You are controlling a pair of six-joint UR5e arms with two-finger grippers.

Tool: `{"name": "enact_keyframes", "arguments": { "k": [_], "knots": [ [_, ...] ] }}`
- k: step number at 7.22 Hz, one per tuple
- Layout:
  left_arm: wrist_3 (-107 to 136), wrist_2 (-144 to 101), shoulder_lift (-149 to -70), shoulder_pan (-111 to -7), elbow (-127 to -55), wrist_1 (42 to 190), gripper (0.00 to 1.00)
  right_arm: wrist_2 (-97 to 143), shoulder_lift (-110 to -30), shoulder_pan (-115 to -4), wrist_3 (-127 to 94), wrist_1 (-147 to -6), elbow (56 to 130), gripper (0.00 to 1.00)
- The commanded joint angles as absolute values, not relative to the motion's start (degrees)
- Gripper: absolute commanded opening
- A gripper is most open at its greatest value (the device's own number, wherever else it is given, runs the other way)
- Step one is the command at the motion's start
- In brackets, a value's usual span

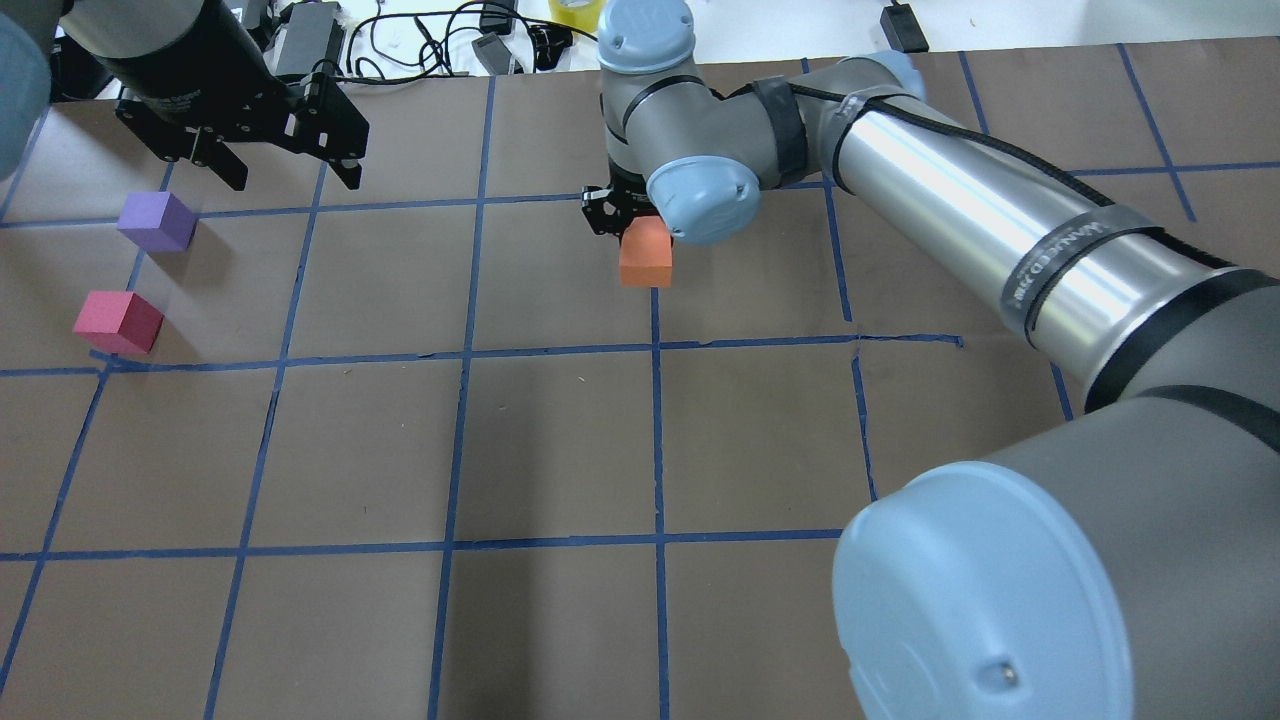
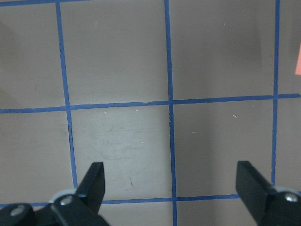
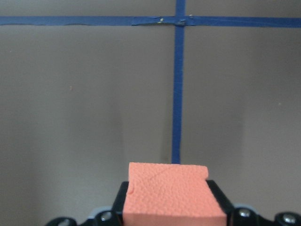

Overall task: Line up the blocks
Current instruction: 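Carry the orange cube with the right gripper toward the table center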

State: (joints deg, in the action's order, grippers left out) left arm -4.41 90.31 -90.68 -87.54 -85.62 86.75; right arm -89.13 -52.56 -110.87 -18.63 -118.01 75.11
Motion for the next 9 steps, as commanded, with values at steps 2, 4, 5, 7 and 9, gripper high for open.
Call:
{"name": "enact_keyframes", "arguments": {
  "k": [2, 4, 5, 7, 9],
  "knots": [
    [-4.48, 90.09, -90.79, -87.54, -85.61, 86.75, 1.0, -88.15, -46.51, -112.68, -18.81, -123.71, 72.77, 0.08],
    [-4.48, 90.17, -90.79, -87.54, -85.52, 86.75, 1.0, -88.94, -46.49, -112.68, -18.2, -125.07, 72.86, 0.93],
    [-4.57, 90.26, -90.79, -87.54, -85.6, 86.75, 1.0, -88.95, -47.02, -112.68, -18.63, -124.63, 72.77, 1.0],
    [-4.57, 90.26, -90.79, -87.54, -85.61, 86.75, 1.0, -89.03, -48.95, -112.59, -18.54, -123.84, 72.77, 1.0],
    [-4.92, 90.44, -92.19, -87.63, -85.52, 86.57, 1.0, -93.21, -53.59, -110.4, -17.85, -117.11, 74.08, 1.0]
  ]
}}
